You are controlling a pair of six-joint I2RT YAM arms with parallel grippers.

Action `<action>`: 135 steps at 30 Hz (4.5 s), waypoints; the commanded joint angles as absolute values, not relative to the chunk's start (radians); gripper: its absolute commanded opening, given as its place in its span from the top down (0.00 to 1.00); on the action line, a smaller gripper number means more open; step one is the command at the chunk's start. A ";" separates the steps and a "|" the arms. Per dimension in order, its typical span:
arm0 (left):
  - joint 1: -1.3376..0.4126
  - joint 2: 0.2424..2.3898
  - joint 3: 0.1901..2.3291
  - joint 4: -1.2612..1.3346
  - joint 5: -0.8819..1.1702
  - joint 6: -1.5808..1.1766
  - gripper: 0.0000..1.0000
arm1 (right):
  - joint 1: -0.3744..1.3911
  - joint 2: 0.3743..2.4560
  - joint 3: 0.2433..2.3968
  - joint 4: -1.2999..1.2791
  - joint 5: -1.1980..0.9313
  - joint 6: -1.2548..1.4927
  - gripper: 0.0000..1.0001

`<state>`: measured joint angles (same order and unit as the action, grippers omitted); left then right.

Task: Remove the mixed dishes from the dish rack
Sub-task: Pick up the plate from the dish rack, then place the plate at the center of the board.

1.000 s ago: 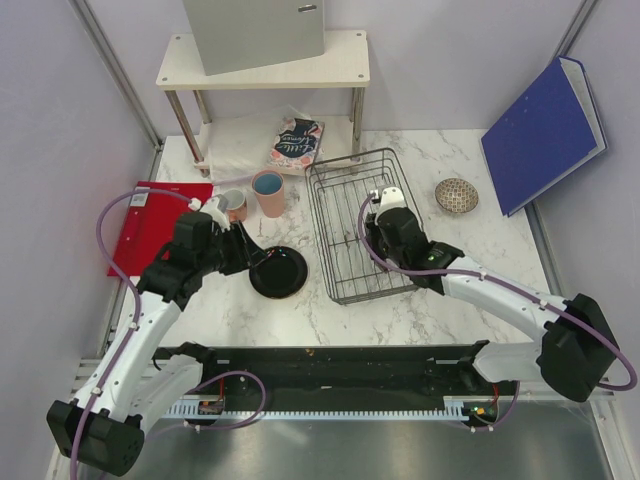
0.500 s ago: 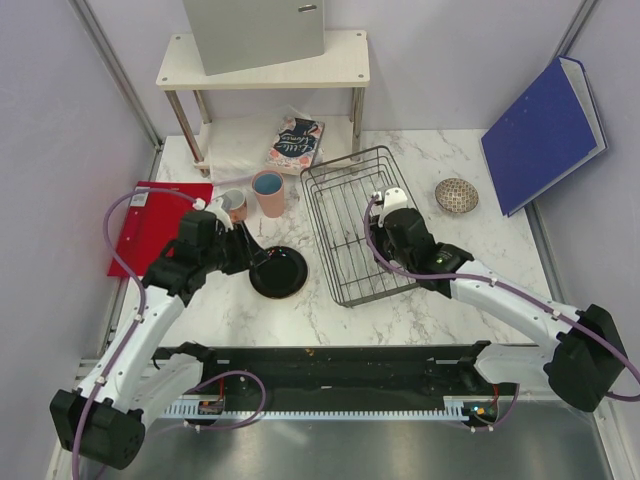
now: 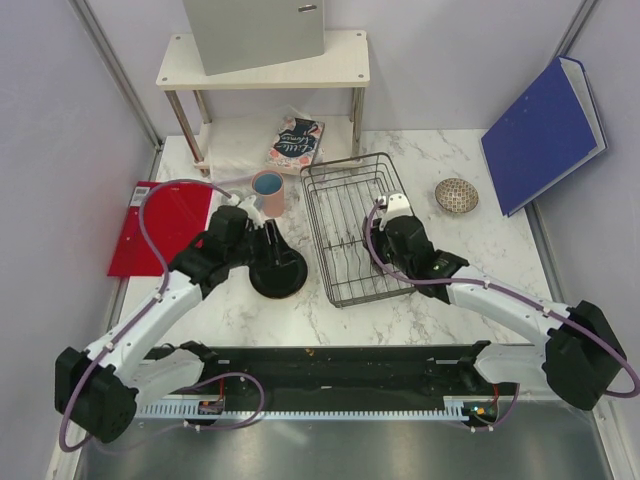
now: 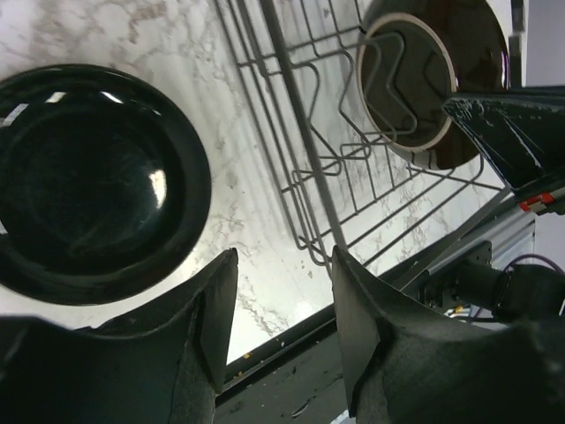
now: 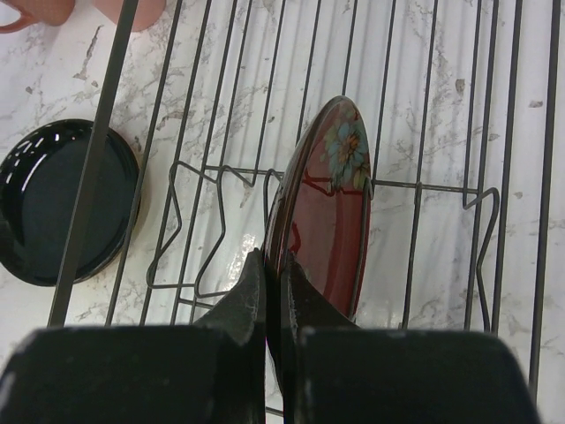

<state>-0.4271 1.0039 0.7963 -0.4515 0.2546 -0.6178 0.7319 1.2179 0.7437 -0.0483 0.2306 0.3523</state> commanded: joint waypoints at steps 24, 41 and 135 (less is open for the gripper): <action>-0.667 1.486 1.028 -0.330 0.015 -0.609 0.98 | 0.744 1.197 0.666 -0.008 0.109 0.356 1.00; -0.719 1.611 1.193 -0.482 -0.112 -0.574 0.98 | 0.746 1.072 0.722 -0.067 0.060 0.368 1.00; -0.719 0.953 1.166 -0.686 -0.006 -0.477 0.19 | 1.483 0.843 0.426 0.400 0.617 -1.313 1.00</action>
